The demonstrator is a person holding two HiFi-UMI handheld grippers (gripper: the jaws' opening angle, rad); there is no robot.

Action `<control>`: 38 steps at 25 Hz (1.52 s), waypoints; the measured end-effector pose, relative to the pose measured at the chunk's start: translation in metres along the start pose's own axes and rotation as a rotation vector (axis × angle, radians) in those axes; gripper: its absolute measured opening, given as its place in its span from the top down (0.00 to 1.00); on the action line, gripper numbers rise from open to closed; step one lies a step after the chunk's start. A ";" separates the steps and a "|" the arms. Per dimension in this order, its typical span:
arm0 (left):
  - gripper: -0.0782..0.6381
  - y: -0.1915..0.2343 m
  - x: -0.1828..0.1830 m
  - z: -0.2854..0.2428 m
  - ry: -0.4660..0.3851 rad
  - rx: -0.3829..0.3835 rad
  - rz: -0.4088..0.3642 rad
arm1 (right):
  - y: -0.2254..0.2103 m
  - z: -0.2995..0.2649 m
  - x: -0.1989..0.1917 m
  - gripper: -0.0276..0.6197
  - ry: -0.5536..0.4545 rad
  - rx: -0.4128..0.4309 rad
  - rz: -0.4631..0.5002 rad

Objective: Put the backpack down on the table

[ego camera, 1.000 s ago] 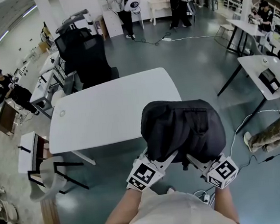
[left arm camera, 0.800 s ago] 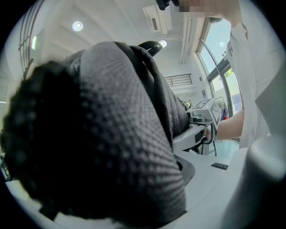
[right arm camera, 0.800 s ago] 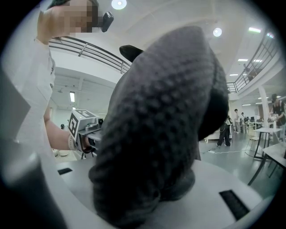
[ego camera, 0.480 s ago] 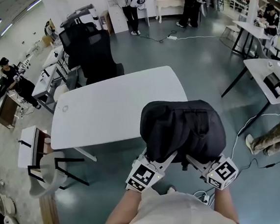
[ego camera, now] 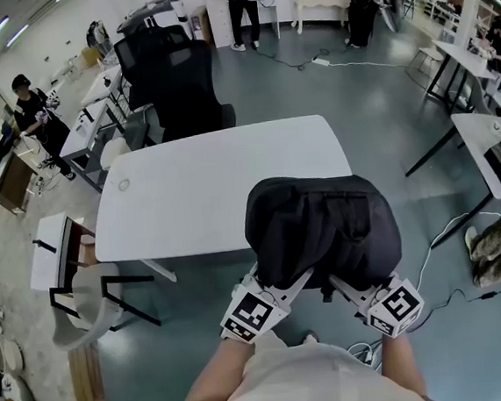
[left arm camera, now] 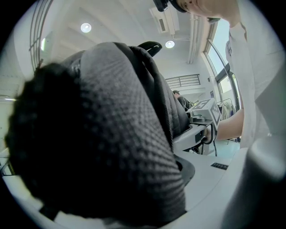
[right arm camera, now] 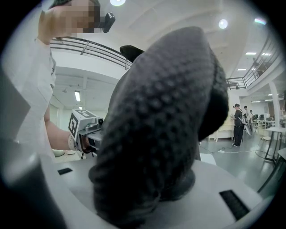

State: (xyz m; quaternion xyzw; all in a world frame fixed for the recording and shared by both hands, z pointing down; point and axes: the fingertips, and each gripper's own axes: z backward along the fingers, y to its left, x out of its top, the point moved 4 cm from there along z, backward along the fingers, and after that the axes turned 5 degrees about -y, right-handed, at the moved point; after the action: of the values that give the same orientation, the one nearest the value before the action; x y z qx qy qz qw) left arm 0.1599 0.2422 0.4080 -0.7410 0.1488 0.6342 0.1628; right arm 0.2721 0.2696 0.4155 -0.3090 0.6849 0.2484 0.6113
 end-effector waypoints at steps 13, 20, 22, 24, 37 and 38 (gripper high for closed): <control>0.70 0.112 -0.013 0.065 -0.009 0.062 0.006 | 0.022 -0.130 0.019 0.64 0.007 0.065 0.014; 0.70 0.162 -0.017 0.102 -0.024 0.085 -0.003 | 0.041 -0.189 0.030 0.64 0.001 0.082 0.033; 0.70 0.171 -0.018 0.111 -0.024 0.085 -0.006 | 0.046 -0.200 0.031 0.64 0.002 0.082 0.032; 0.70 0.181 -0.020 0.117 -0.025 0.089 -0.007 | 0.049 -0.212 0.032 0.64 0.004 0.085 0.033; 0.70 0.238 -0.029 0.121 -0.027 0.160 0.025 | 0.031 -0.273 0.038 0.64 0.026 0.154 0.038; 0.70 0.245 -0.030 0.118 -0.023 0.169 0.026 | 0.025 -0.280 0.037 0.64 0.024 0.164 0.037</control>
State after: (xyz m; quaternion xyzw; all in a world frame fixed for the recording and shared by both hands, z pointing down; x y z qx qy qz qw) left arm -0.0543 0.0726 0.4082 -0.7151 0.2095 0.6301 0.2183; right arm 0.0600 0.0817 0.4139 -0.2481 0.7158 0.1990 0.6217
